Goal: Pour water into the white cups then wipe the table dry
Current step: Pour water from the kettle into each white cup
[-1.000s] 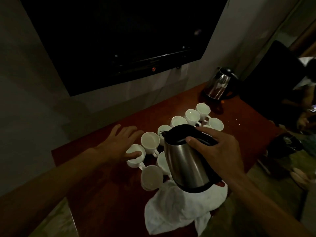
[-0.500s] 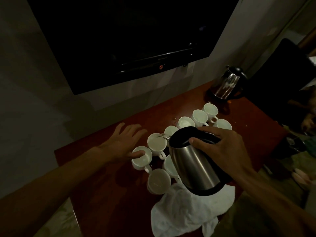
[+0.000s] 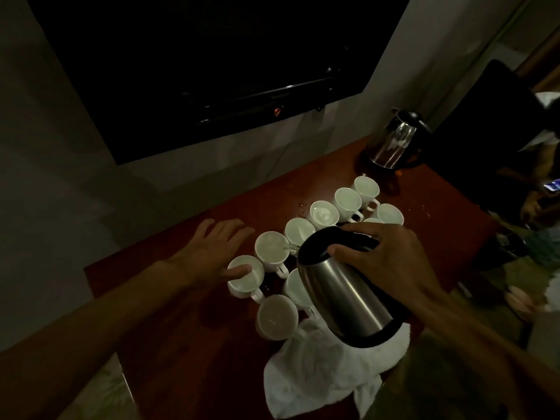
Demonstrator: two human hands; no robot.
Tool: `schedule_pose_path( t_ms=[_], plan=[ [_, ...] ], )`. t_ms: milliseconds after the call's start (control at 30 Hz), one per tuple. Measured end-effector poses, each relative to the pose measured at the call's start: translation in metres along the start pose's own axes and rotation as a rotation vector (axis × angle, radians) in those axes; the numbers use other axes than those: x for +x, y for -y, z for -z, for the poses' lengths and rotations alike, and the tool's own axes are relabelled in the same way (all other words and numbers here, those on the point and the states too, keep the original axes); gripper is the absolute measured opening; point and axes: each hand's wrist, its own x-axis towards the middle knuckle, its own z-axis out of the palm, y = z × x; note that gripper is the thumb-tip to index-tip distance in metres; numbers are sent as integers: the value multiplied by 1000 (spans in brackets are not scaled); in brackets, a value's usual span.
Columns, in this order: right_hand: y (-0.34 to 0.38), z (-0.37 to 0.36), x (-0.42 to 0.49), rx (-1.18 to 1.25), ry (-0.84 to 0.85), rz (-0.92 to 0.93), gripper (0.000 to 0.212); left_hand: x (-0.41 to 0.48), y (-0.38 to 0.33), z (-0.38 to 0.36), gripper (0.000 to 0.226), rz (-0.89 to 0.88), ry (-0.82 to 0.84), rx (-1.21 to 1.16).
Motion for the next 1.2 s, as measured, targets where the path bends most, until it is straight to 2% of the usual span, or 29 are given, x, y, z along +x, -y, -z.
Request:
schedule_pose_path(
  t_ms=[67, 267, 433, 933, 1067, 1200],
  plan=[
    [0, -2, 2, 3, 3, 22, 34, 1, 0, -2, 88, 16, 29, -9],
    [2, -10, 10, -17, 42, 35, 51, 0, 1, 0, 87, 23, 46, -23],
    [2, -16, 16, -44, 58, 76, 37, -2, 5, 1, 87, 27, 57, -37],
    [-5, -24, 38, -94, 125, 95, 36, -6, 9, -1, 88, 59, 116, -44],
    [1, -22, 38, -93, 111, 128, 20, -6, 10, 2, 87, 61, 140, -59],
    [2, -22, 41, -90, 124, 147, 24, -4, 11, 2, 87, 52, 124, -45]
  ],
)
